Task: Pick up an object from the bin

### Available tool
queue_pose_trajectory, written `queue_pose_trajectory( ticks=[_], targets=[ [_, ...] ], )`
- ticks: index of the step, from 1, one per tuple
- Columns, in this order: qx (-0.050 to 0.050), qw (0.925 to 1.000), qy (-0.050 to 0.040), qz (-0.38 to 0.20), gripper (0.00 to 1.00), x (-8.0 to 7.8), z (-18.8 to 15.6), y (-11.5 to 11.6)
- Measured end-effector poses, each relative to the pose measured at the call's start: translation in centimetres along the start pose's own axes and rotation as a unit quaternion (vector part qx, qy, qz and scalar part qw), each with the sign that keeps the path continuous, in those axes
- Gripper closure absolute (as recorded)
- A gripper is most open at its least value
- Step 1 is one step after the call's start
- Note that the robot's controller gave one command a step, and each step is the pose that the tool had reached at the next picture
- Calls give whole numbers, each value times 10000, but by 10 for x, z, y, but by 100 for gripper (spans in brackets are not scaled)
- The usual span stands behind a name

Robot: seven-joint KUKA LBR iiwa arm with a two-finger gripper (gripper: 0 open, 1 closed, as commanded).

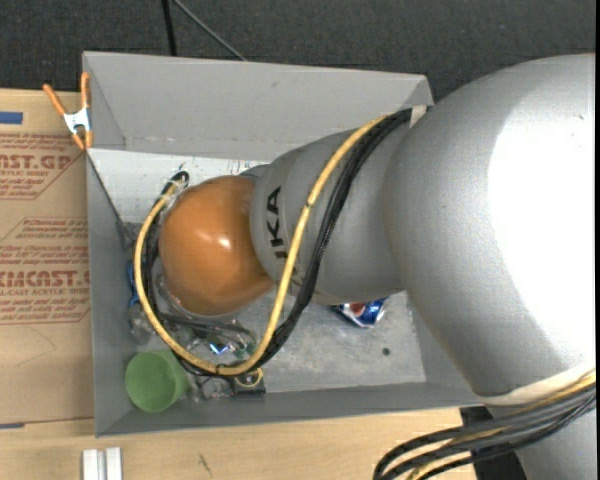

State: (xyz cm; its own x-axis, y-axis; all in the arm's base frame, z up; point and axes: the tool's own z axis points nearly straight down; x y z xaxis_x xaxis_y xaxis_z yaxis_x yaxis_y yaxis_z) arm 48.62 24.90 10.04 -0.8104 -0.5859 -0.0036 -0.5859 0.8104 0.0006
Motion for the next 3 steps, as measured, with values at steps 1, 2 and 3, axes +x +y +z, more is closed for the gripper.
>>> queue_pose_trajectory(
  ticks=[1,2,3],
  targets=[
    [-2,9964,18,-852,0,8,1,-1],
    [23,9866,-30,-1633,0,4,29,-3],
    [22,9867,-43,-1622,0,3,29,-3]
  ],
)
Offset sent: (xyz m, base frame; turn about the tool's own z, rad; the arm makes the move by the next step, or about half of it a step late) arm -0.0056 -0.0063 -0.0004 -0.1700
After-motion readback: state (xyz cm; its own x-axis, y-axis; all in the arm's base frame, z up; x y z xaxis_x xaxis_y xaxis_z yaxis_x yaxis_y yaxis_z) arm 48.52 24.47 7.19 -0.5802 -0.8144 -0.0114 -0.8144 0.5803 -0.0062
